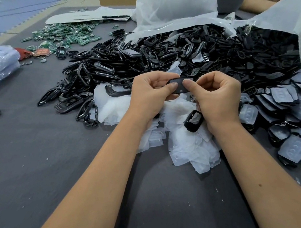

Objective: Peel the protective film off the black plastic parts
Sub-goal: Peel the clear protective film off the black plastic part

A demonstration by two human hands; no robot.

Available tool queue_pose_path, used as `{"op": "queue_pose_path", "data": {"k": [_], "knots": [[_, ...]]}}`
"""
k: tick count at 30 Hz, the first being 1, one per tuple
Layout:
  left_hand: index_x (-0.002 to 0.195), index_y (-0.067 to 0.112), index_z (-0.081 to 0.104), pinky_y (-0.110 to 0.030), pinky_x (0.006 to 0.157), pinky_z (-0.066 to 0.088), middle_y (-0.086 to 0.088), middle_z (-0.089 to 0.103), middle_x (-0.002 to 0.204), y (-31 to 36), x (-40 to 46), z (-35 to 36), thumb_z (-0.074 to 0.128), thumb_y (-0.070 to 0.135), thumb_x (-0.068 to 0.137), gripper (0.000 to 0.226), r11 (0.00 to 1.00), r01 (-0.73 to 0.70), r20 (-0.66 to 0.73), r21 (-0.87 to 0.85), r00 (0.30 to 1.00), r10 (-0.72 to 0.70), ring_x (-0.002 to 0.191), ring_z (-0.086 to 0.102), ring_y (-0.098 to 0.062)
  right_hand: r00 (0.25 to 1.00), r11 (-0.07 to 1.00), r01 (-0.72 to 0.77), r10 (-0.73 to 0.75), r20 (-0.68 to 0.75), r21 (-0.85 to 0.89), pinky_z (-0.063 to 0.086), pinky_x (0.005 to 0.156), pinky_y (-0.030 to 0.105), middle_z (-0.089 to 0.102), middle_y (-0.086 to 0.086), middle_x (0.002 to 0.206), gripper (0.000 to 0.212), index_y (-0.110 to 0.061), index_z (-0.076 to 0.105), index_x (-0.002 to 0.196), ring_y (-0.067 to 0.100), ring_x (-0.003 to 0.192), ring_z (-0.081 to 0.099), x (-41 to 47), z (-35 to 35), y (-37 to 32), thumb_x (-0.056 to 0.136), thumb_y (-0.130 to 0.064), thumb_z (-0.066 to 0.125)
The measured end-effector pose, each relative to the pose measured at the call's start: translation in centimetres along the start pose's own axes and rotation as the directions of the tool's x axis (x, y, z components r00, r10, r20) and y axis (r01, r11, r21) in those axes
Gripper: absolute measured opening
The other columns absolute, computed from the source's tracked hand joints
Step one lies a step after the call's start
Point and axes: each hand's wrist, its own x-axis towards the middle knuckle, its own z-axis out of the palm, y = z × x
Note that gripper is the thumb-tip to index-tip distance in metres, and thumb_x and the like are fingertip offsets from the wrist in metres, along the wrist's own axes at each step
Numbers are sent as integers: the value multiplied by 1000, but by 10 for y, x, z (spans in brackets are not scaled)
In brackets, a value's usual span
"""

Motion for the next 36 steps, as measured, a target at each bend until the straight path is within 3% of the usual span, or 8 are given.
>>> {"op": "queue_pose_path", "data": {"k": [3, 7, 17, 20, 28, 33, 36], "knots": [[104, -1, 75, -20, 65, 58, -11, 77, 85, 0, -1, 0, 68, -11, 90, 19, 999, 19, -7, -34, 1000, -19, 72, 75, -20, 991, 982, -111, 97, 95, 152, 44, 44, 24, 69, -1, 62, 24, -15, 68, 78, 13, 48, 56, 1, -2, -1, 80, -24, 91], [104, -2, 74, -20, 65, 57, -11, 76, 83, 0, -1, 0, 67, -12, 91, 18, 998, 31, 4, -56, 1000, -31, 72, 74, -20, 963, 953, -195, 141, 231, 231, 46, 46, 23, 68, -2, 62, 13, -10, 72, 86, 11, 52, 59, 3, -6, -4, 86, -14, 85], [93, 6, 74, -22, 64, 58, -9, 75, 79, 0, -3, 4, 73, -13, 85, 20, 1000, -16, 10, 17, 1000, 16, 71, 73, -22, 969, 948, -199, 153, 192, 247, 51, 49, 24, 71, 7, 69, 6, -7, 75, 85, 16, 55, 62, 2, -3, -6, 89, -4, 79], [91, 7, 75, -21, 64, 57, -13, 74, 82, 0, -2, 4, 73, -13, 85, 21, 999, -6, -18, 43, 1000, 7, 71, 73, -22, 973, 955, -195, 159, 168, 224, 54, 50, 24, 72, 8, 70, 8, -6, 75, 87, 16, 55, 65, 2, -1, -4, 92, -1, 74], [96, 4, 76, -22, 64, 58, -4, 74, 74, -5, 1, 4, 74, -10, 86, 17, 992, -1, -44, 123, 999, 6, 67, 73, -14, 987, 988, -135, 127, 95, 74, 55, 49, 31, 70, 10, 65, 12, -12, 75, 80, 22, 53, 66, 3, 3, 2, 90, -8, 70], [95, 4, 76, -21, 63, 57, -5, 75, 75, -6, 1, 5, 74, -11, 86, 18, 993, -3, -59, 118, 998, 10, 66, 73, -14, 982, 998, -70, 70, 174, -2, 55, 51, 34, 71, 15, 70, 19, -12, 76, 91, 31, 55, 69, 4, 6, 5, 97, -13, 58], [98, 0, 75, -21, 63, 57, -7, 75, 78, -5, 0, 5, 74, -11, 86, 16, 997, -1, -54, 79, 999, 5, 68, 73, -15, 980, 999, 20, -10, 199, -49, 54, 51, 32, 72, 5, 67, 11, -19, 77, 88, 24, 53, 68, 1, 5, 5, 92, -26, 70]]}}
